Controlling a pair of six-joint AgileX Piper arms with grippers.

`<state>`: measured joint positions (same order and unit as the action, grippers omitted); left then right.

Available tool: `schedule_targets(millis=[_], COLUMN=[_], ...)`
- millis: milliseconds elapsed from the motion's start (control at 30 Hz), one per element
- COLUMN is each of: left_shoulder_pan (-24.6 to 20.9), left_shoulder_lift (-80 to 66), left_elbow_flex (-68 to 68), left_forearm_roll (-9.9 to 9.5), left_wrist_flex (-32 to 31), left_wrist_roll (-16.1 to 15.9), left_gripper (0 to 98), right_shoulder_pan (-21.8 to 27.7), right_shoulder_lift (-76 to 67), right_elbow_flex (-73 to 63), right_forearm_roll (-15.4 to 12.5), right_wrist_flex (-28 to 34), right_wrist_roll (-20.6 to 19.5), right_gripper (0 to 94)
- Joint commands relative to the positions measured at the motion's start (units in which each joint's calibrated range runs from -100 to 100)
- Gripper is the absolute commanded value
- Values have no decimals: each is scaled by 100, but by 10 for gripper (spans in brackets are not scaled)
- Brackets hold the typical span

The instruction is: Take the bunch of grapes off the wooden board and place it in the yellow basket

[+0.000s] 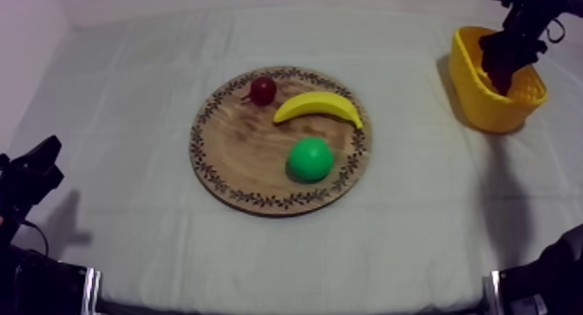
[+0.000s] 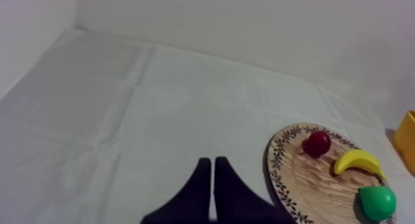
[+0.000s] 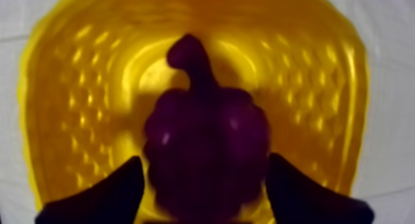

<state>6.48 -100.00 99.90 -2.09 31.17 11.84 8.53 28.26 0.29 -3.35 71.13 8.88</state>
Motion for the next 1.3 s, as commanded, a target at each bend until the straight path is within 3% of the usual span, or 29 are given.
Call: schedule_targets(millis=[0,167,533,1267], left_shoulder_pan=[0,0,0,0], left_shoulder_lift=[0,0,0,0], left_elbow_flex=[-2,-2,-2,-2], left_forearm_roll=[-4,-4,-4,-4], left_wrist_flex=[-5,-5,-5,-5], left_wrist_roll=[-2,-3,-5,-5], left_gripper=[1,1,1,1], right_shoulder_pan=[-15,-124,-121,-40], right_shoulder_lift=[-36,-524,-3248,-8858], right_elbow_flex=[-3,219,1713,6490], right_forearm_roll=[19,85,91,260], right_wrist_flex=[-8,-154,-1158,-3386], right_wrist_roll=[-35,-117,-187,-186], right_gripper=[672,684,569,445])
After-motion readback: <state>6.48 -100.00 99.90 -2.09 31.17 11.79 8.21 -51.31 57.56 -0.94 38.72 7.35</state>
